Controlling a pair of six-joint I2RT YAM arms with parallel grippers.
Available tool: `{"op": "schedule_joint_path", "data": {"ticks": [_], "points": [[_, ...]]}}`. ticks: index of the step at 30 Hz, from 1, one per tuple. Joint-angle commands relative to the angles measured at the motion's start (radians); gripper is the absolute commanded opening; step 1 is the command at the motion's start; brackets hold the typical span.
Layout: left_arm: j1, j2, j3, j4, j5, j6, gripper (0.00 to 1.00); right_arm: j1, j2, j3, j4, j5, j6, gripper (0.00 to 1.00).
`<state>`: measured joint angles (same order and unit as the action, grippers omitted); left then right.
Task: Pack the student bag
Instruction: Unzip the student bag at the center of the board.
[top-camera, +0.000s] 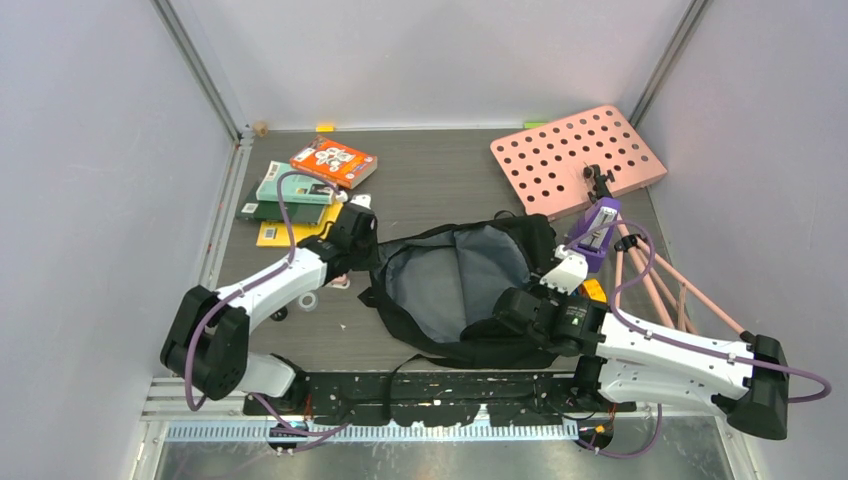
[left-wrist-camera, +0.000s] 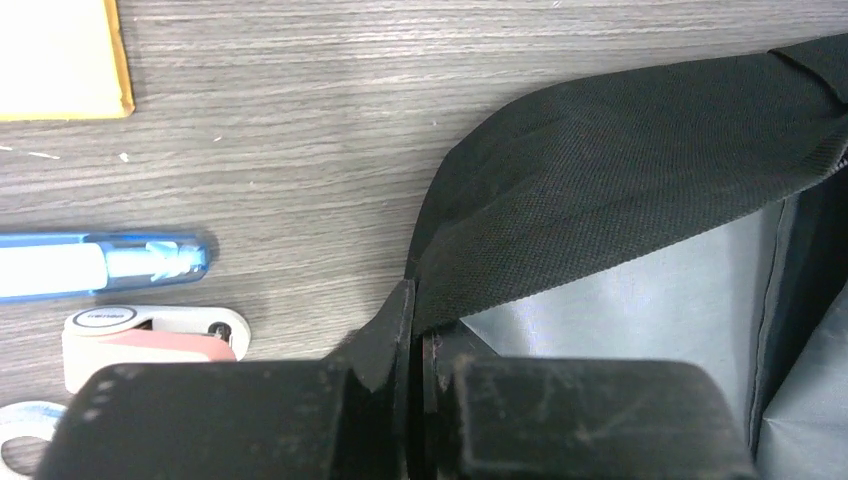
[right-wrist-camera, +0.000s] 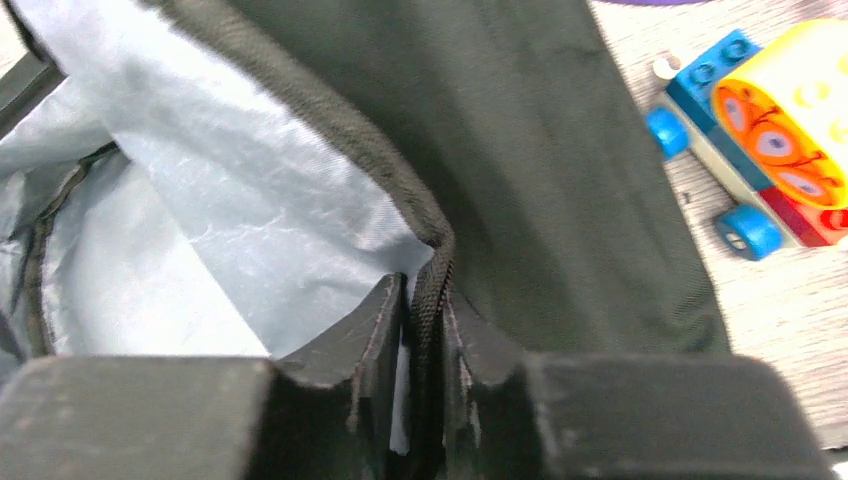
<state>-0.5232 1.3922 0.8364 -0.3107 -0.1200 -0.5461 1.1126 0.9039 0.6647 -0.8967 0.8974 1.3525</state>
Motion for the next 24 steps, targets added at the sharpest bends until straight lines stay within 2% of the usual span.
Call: {"op": "schedule_joint_path", "data": {"ticks": [1,2,6,10,14,17,19,20,21,24], "points": [[0.003,-0.068,-0.028,0.025,-0.064,0.009,0.00,0.001,-0.044,0.011,-0.178,0.109,0.123,0.33],[0.003,-0.072,-0.037,0.034,-0.053,0.008,0.00,-0.001,-0.048,0.021,-0.190,0.124,0.125,0.42],[0.003,-0.083,-0.055,0.073,0.023,0.011,0.00,0.000,-0.071,0.068,-0.228,0.170,0.078,0.64],[0.003,-0.093,-0.056,0.071,0.052,0.009,0.00,-0.001,-0.098,0.132,-0.238,0.205,-0.031,0.77],[0.003,-0.107,-0.055,0.078,0.086,0.006,0.00,-0.001,-0.132,0.186,-0.194,0.201,-0.194,0.83],[0.003,-0.116,-0.056,0.086,0.110,0.000,0.00,-0.001,-0.167,0.208,-0.058,0.146,-0.419,0.84],[0.003,-0.121,-0.056,0.091,0.115,-0.003,0.00,-0.001,-0.175,0.215,0.091,0.025,-0.578,0.84],[0.003,-0.122,-0.055,0.093,0.115,-0.003,0.00,0.000,-0.164,0.218,0.149,-0.017,-0.683,0.85],[0.003,-0.123,-0.054,0.095,0.143,-0.005,0.00,0.000,-0.152,0.230,0.174,-0.082,-0.723,0.85],[0.003,-0.122,-0.047,0.095,0.155,-0.008,0.00,-0.001,-0.011,0.283,0.205,-0.132,-0.844,0.89]]}}
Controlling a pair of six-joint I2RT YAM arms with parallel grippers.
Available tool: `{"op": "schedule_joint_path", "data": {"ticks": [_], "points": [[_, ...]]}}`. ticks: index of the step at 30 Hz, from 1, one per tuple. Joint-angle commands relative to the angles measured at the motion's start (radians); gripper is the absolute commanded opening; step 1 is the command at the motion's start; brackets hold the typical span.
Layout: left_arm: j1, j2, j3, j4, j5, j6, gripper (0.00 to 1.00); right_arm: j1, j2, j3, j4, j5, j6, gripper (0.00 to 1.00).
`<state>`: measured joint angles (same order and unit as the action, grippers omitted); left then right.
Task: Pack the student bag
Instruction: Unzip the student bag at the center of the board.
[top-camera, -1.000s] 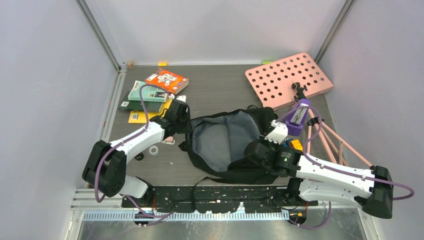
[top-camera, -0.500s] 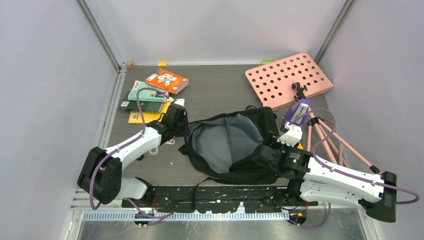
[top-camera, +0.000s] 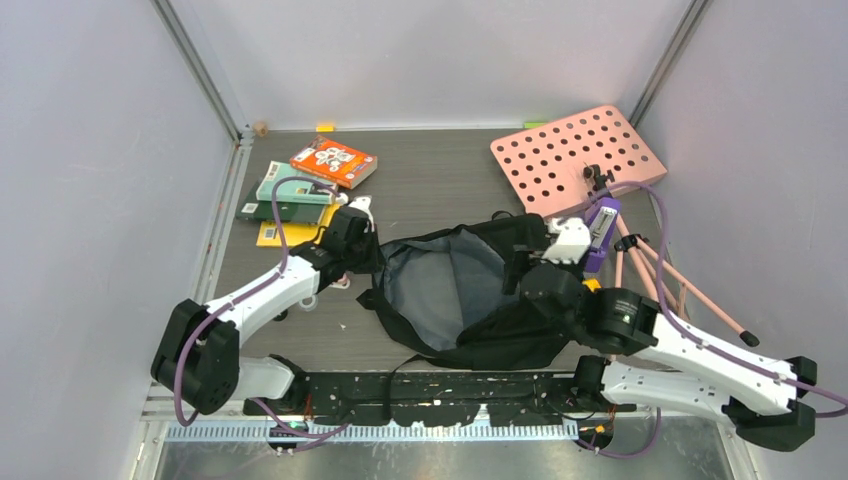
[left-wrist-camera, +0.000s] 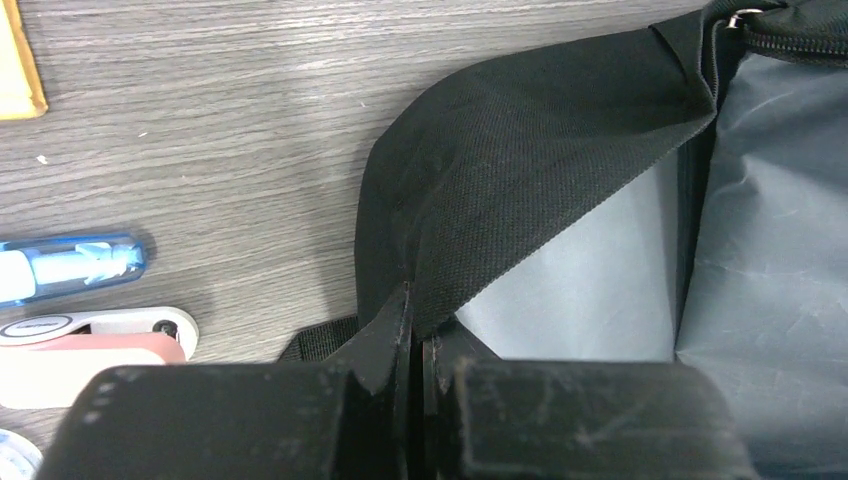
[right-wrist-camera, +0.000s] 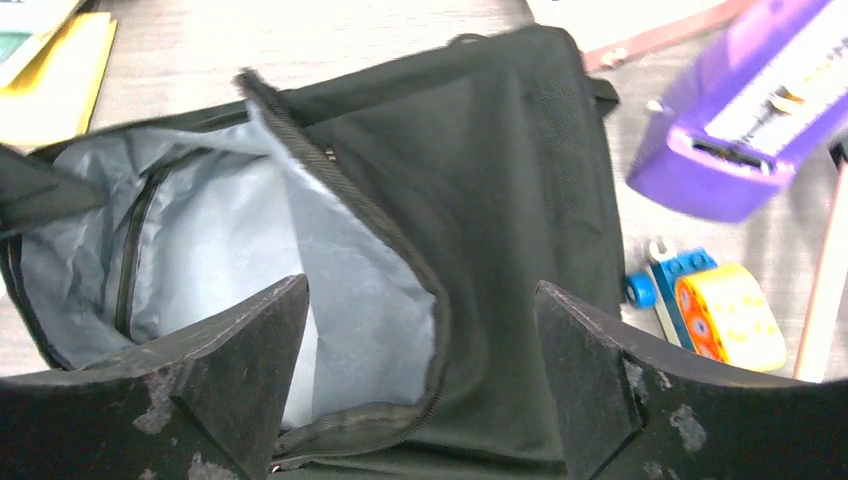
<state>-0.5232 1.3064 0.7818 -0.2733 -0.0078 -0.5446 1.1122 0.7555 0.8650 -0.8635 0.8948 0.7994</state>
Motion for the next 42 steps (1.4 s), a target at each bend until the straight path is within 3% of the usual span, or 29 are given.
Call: {"op": "schedule_joint_path", "data": {"ticks": [1,4,10,12,13,14,15,18,26,28,30,32,37,42], "points": [[0.003,-0.036,0.009,0.058,0.045,-0.010,0.00,-0.004,0.171,0.117,0.170,-0.140,-0.311,0.91],[0.003,-0.035,0.015,0.060,0.056,-0.014,0.00,-0.067,0.349,0.195,0.141,-0.181,-0.369,0.92],[0.003,-0.039,0.020,0.042,0.052,-0.009,0.00,-0.194,0.517,0.250,0.208,-0.327,-0.465,0.89],[0.003,-0.048,0.022,0.027,0.032,-0.004,0.00,-0.217,0.546,0.259,0.203,-0.296,-0.461,0.75],[0.003,-0.053,0.022,0.016,0.019,-0.002,0.00,-0.221,0.551,0.257,0.192,-0.247,-0.446,0.58],[0.003,-0.059,0.022,0.003,-0.002,0.000,0.00,-0.227,0.551,0.243,0.188,-0.192,-0.437,0.48],[0.003,-0.066,0.022,-0.011,-0.033,0.004,0.00,-0.233,0.542,0.231,0.184,-0.169,-0.417,0.30],[0.004,-0.088,0.018,-0.049,-0.092,0.018,0.00,-0.303,0.511,0.136,0.192,-0.142,-0.362,0.07],[0.014,-0.078,-0.004,-0.055,-0.082,0.002,0.00,-0.532,0.531,-0.062,0.346,-0.312,-0.225,0.01],[0.014,-0.072,-0.001,-0.067,-0.074,-0.004,0.00,-0.567,0.563,-0.063,0.349,-0.322,-0.215,0.01],[0.015,-0.078,-0.001,-0.070,-0.063,-0.003,0.00,-0.570,0.568,-0.059,0.354,-0.337,-0.219,0.07],[0.015,-0.095,0.000,-0.072,-0.055,0.001,0.06,-0.571,0.549,-0.056,0.355,-0.360,-0.232,0.21],[0.015,-0.140,0.032,-0.112,-0.054,0.010,0.39,-0.571,0.469,-0.029,0.309,-0.387,-0.243,0.59],[0.015,-0.172,0.081,-0.166,-0.025,0.033,0.66,-0.571,0.380,-0.002,0.258,-0.454,-0.273,0.77]]}}
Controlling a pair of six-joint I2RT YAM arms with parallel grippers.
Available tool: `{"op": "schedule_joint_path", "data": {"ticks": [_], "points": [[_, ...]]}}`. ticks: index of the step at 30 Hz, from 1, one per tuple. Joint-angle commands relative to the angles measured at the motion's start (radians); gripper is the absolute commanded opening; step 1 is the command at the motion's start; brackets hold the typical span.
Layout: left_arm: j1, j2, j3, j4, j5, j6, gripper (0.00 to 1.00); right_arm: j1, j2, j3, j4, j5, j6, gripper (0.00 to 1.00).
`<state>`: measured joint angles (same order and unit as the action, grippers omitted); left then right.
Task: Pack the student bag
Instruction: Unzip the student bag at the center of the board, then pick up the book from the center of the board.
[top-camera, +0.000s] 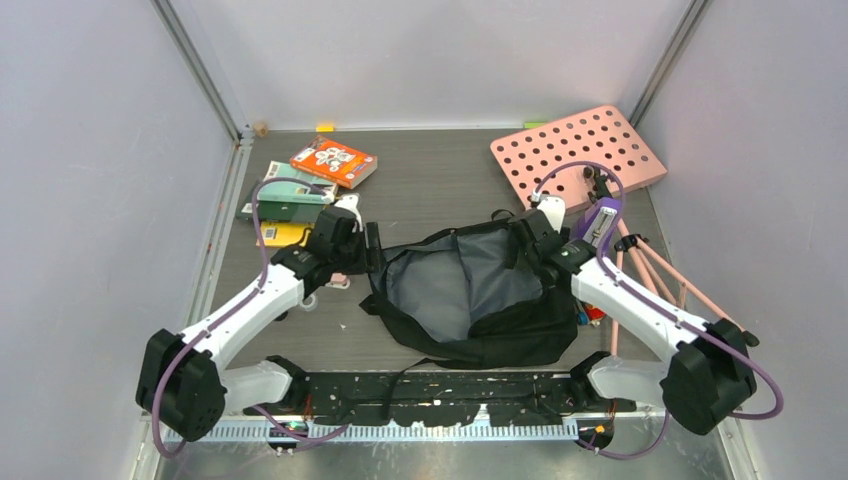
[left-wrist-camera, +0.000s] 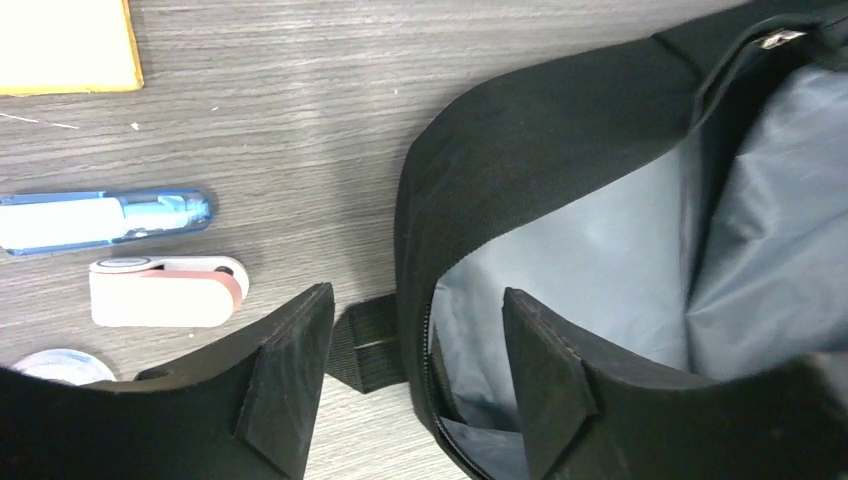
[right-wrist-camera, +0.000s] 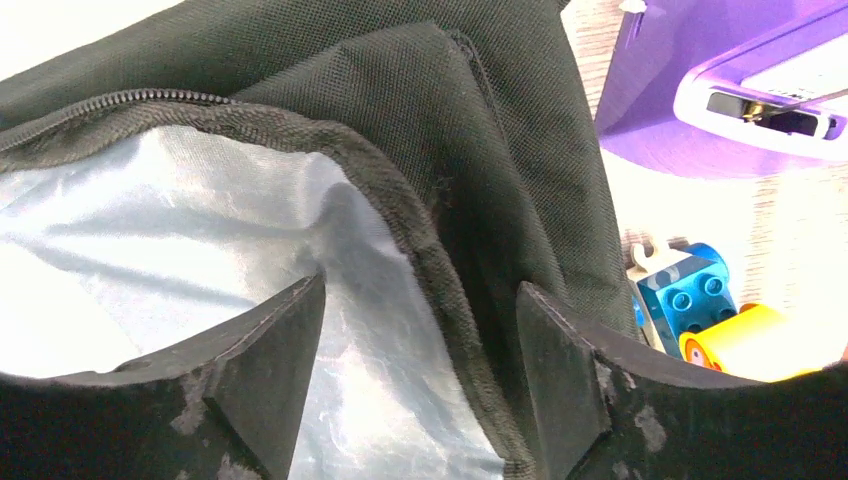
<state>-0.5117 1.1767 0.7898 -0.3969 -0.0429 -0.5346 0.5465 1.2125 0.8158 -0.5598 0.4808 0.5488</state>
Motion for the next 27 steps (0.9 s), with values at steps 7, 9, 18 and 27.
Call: {"op": "schedule_joint_path", "data": {"ticks": [7,9,18,27], "points": [[0.007,-0.060,0.178,-0.127,0.025,0.056,0.91,-0.005,-0.176,0.095,-0.121,-0.085,-0.058,0.84],[0.012,-0.061,0.216,-0.154,0.023,0.065,0.95,-0.004,-0.199,0.109,-0.133,-0.078,-0.069,0.85],[0.146,-0.009,0.345,-0.147,0.074,0.080,1.00,-0.005,-0.259,0.146,-0.090,-0.205,-0.098,0.85],[0.401,0.221,0.347,0.195,0.186,-0.152,0.94,-0.006,-0.308,0.099,-0.006,-0.267,-0.096,0.84]]}}
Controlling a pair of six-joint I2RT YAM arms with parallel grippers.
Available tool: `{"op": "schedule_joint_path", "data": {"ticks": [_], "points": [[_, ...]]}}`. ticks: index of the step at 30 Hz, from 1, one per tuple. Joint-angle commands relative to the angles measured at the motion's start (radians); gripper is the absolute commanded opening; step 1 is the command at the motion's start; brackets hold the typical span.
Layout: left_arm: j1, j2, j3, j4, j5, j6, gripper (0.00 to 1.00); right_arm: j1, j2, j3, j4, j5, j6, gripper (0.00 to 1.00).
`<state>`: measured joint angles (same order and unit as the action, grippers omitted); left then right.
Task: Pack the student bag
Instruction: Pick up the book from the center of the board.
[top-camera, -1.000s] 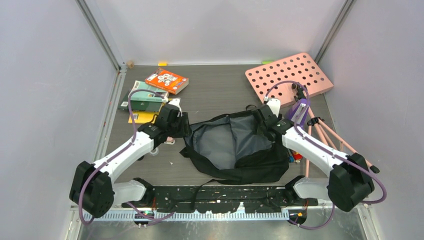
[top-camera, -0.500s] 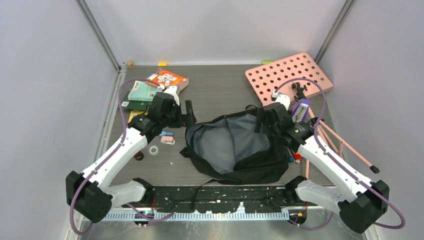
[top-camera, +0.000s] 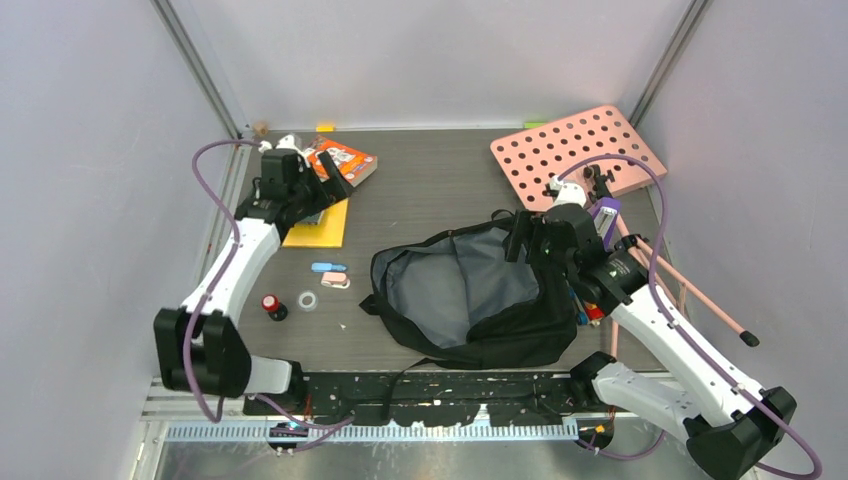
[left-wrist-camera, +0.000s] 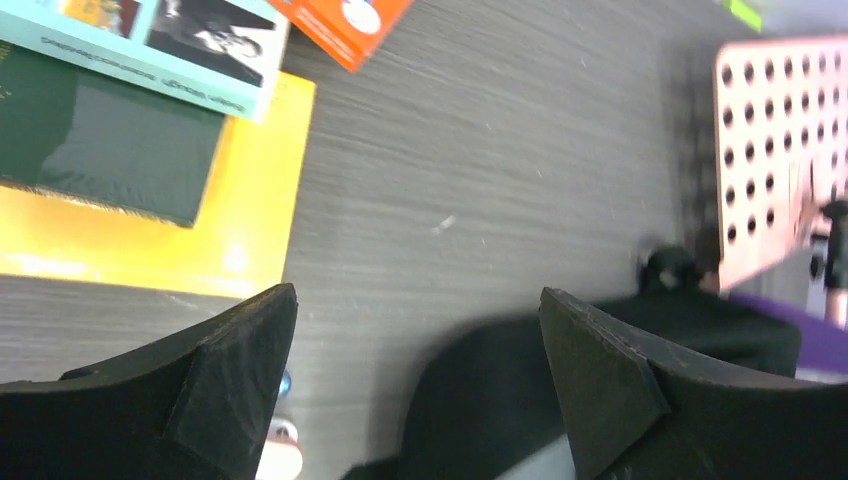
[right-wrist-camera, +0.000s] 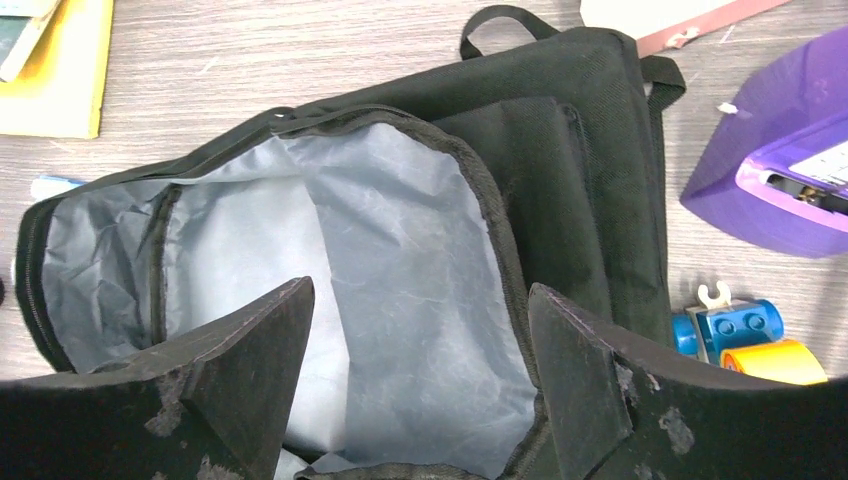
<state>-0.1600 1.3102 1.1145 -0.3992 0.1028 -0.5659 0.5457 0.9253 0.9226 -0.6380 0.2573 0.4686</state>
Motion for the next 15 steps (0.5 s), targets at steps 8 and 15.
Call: {"op": "schedule_joint_path", "data": {"ticks": [8,15], "points": [[0.047,0.298,-0.017,0.492,-0.030,-0.331,0.85,-0.004,-0.006,-0.041,0.111,-0.052,-0.035,0.84],[0.026,0.405,-0.046,0.610,-0.189,-0.464,0.84,-0.004,0.027,-0.044,0.117,-0.046,-0.059,0.84]]}}
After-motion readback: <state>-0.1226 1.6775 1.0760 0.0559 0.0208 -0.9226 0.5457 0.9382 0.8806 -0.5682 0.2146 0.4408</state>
